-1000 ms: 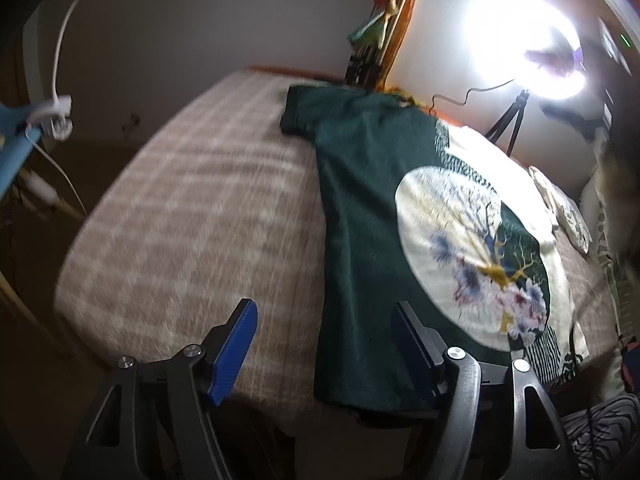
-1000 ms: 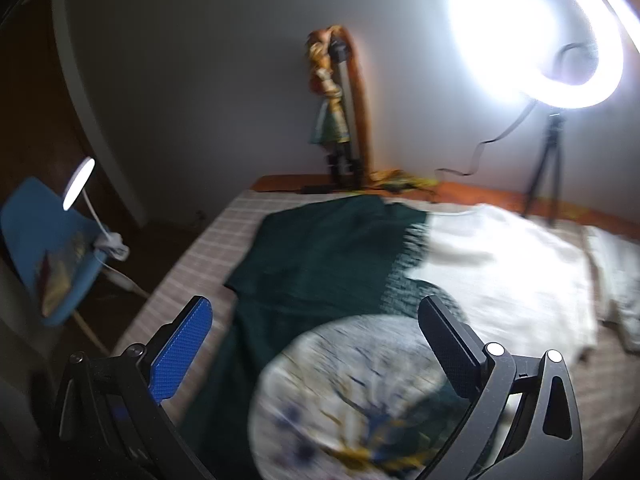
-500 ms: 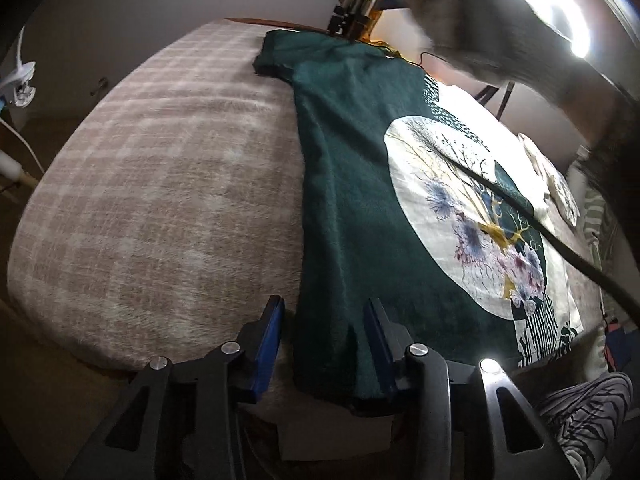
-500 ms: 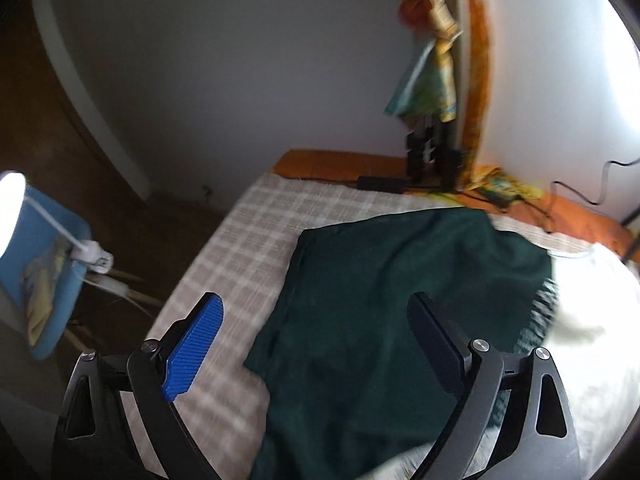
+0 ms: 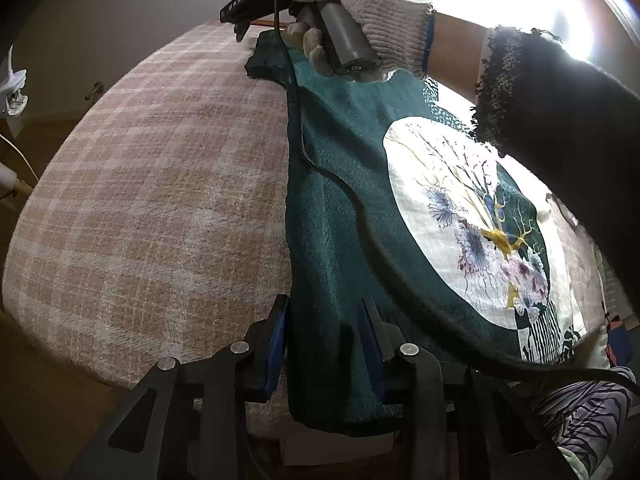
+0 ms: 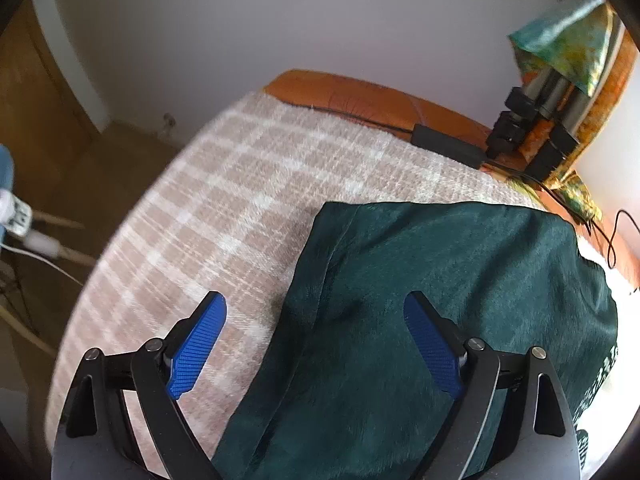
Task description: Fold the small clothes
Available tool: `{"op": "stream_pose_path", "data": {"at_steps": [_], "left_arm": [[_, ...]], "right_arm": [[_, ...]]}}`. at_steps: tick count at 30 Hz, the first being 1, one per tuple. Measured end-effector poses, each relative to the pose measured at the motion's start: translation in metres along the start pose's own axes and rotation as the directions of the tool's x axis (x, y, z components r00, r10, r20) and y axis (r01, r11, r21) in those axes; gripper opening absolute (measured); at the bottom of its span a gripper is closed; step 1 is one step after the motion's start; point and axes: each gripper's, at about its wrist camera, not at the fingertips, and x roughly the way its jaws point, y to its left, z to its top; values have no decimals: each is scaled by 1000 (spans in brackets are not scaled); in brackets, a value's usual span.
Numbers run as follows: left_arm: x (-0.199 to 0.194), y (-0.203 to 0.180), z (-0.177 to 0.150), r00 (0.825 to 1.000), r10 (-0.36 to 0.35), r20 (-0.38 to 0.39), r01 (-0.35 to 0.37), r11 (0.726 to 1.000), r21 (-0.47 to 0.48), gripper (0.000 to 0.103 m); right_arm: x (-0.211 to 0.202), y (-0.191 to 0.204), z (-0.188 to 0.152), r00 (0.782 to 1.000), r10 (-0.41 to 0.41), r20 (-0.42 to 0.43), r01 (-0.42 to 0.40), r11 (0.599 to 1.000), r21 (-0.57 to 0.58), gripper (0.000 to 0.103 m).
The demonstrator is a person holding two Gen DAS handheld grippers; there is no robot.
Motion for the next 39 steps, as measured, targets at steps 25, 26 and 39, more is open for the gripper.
{"op": "stream_pose_path", "data": {"at_steps": [25, 26, 39], "left_arm": [[-19, -15, 2, 996, -69, 55, 68, 997, 28, 0], [-21, -20, 3, 995, -75, 60, 73, 997, 39, 0], [2, -117, -7, 991, -131, -26, 133, 955, 265, 0]], "right_arm": [[-80, -71, -16, 998, 16, 59, -15, 1000, -10, 3], [-89, -82, -19, 997, 18, 71, -18, 1000, 6, 3], [-111, -205, -73, 994, -53, 95, 34, 981, 191, 3]]}}
